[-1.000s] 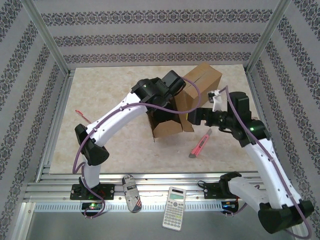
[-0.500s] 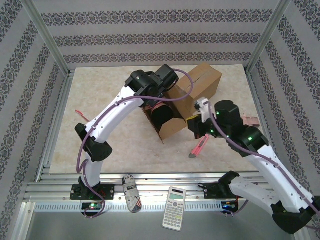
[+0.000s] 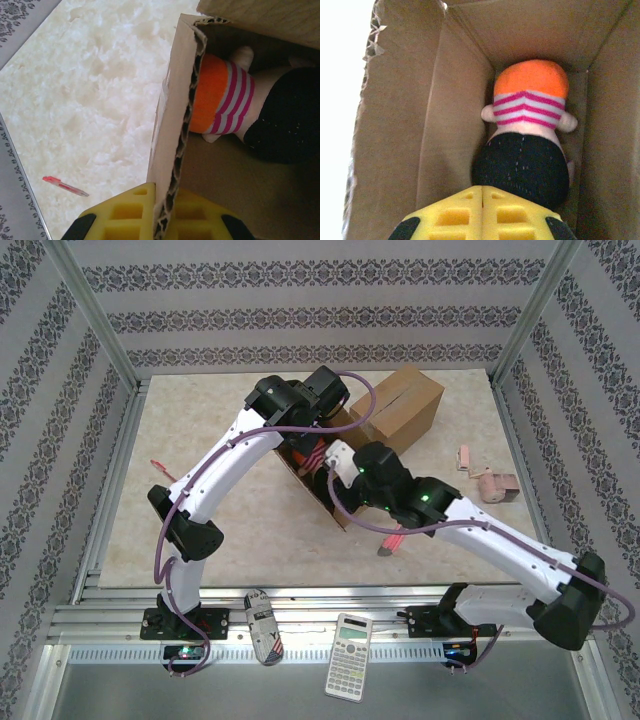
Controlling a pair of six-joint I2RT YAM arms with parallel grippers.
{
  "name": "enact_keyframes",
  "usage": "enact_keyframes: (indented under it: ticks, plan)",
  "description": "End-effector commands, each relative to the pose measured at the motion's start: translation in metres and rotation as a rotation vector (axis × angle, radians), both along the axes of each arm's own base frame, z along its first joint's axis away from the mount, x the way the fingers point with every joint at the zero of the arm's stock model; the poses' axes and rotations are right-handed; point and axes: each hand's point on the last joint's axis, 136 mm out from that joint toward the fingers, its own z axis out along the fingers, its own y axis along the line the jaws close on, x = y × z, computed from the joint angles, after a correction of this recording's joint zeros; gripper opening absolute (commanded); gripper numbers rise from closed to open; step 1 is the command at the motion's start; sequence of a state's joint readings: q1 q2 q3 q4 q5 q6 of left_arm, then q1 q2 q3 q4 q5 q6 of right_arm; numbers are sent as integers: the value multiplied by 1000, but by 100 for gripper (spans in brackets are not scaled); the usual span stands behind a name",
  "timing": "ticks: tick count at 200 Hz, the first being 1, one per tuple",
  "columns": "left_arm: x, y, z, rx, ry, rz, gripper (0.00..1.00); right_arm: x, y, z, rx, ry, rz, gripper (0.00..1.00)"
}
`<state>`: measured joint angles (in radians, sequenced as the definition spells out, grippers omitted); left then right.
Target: Unpack the express box
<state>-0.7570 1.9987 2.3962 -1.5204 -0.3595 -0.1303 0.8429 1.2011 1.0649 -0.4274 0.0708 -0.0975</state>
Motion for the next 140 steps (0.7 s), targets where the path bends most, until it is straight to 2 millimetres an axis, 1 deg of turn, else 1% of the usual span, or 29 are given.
enact_keyframes:
  ticks: [1, 33, 50, 71, 86, 103, 112, 140]
  plan:
    - [-5, 5, 5, -31, 15, 29, 0, 25, 9, 9, -50, -122, -14, 0]
    - [-6, 4, 7, -46, 16, 18, 0, 41, 16, -18, -121, -116, -30, 0]
    - [-7, 2, 7, -49, 20, 12, 0, 47, 19, -34, -152, -94, -37, 0]
    - [-8, 2, 8, -53, 19, 7, 0, 56, 16, -49, -163, -49, -81, 0]
    - [-8, 1, 9, -60, 19, 1, 0, 63, 10, -55, -173, -20, -124, 0]
    - [-8, 0, 10, -70, 18, -3, 0, 70, 5, -63, -194, 6, -167, 20]
    - [-8, -1, 9, -69, 20, -6, 0, 74, 3, -67, -205, 17, -186, 29]
    - [-9, -3, 8, -75, 27, -10, 0, 81, 2, -81, -234, 59, -210, 45]
